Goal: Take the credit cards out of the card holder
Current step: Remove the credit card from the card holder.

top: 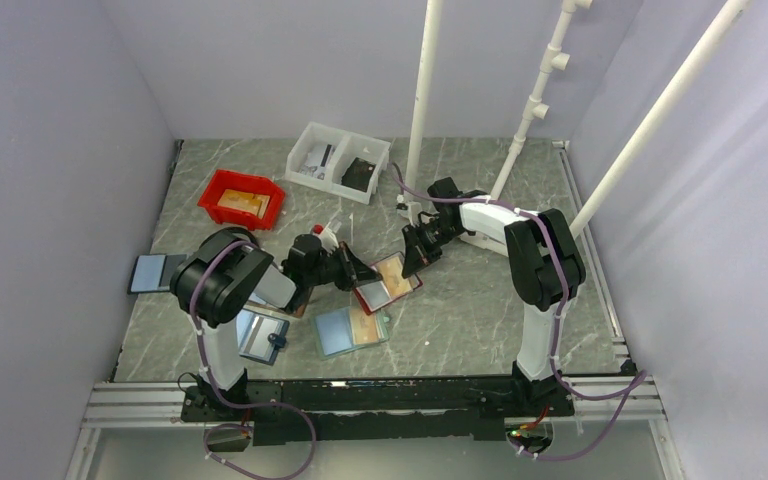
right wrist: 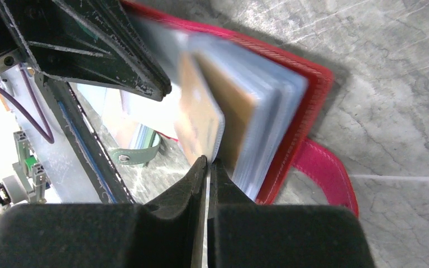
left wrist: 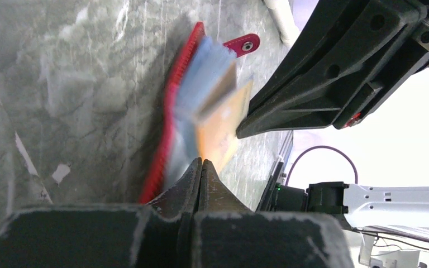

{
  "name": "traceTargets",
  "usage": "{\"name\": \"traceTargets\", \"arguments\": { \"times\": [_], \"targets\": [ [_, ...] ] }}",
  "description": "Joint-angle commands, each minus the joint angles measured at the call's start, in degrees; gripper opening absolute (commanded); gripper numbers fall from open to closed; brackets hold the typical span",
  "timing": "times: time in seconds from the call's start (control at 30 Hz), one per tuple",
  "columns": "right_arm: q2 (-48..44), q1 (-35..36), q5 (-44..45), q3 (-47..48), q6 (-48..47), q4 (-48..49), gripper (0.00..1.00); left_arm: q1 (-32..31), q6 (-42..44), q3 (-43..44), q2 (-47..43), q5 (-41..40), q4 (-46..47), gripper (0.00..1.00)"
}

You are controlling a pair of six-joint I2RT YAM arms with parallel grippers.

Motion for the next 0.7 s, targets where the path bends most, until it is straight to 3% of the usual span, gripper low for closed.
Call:
{"name": "traceTargets", "arguments": {
  "times": [0.0,0.33,0.5,0.67],
  "targets": [
    [0.52,-0.14,2.10,0.00,-2.10,0.86,0.00,-0.02,0.33,-1.09,-2.72,2.32,3.01,0.00],
    [0.12,-0.14,1.36,0.14,-3.32,0.59,0.00,-0.11,-2.16,-3.51,-2.36,2.19,7.01,0.00],
    [-1.18,-0.14,-0.25,0.02,-5.00,0.10,0.01,-1.06,-2.40,-4.55,-5.74,-0.20,4.96,0.16],
    [-1.70,-0.08,-1.17,-0.19,-4.91,0.15,0.03,-3.51,0.65,-1.76,-7.98,-3.18,-3.62,0.28]
  ]
}}
